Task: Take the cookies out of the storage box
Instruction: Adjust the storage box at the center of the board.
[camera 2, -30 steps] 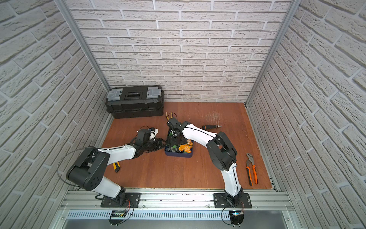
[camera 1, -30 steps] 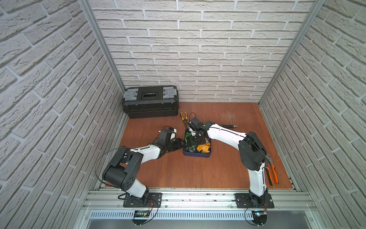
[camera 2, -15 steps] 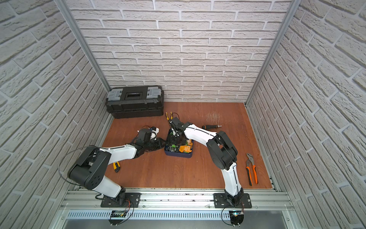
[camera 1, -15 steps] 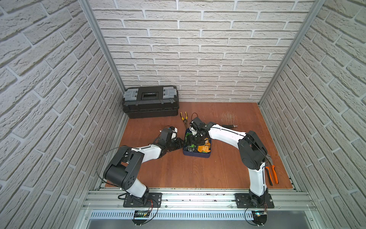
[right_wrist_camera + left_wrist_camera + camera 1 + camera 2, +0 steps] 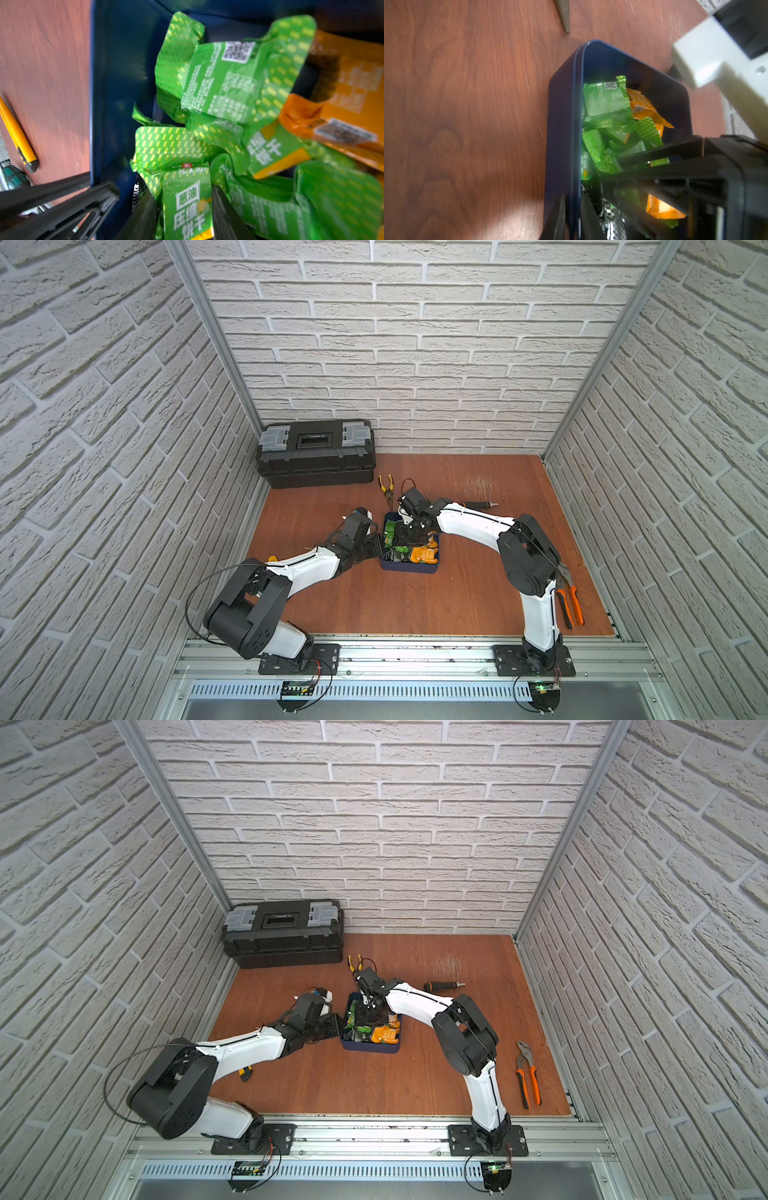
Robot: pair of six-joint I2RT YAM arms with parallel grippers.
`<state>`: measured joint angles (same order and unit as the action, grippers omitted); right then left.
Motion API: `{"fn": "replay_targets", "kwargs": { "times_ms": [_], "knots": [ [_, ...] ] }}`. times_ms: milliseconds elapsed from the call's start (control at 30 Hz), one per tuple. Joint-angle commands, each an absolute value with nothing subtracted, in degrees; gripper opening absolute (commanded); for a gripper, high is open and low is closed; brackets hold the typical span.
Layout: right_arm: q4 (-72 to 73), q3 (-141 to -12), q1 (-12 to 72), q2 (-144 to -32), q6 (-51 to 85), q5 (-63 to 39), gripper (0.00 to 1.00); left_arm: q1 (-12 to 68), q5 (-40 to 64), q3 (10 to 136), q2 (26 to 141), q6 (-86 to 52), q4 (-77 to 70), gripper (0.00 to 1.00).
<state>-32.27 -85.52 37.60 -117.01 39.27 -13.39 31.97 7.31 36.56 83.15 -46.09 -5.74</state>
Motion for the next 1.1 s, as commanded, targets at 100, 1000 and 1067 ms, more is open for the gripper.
{"fn": "replay_targets", "kwargs": {
  "times_ms": [100,1000,1067],
  "knots": [
    [-28.05,-83.67,37.18,-116.15,43.84,-15.24,0.53,34.19,0.85,37.46,80.82,-47.18,-5.95,0.00],
    [-26.76,-83.94,37.11,-105.12,43.68,-12.81,0.22,34.28,-2.53,37.27,79.93,-49.22,-3.78,0.00],
    [-27.22,-83.60,37.00,-103.81,43.77,-12.02,0.22,34.28,-2.77,37.34,79.95,-49.31,-3.78,0.00]
  ]
}}
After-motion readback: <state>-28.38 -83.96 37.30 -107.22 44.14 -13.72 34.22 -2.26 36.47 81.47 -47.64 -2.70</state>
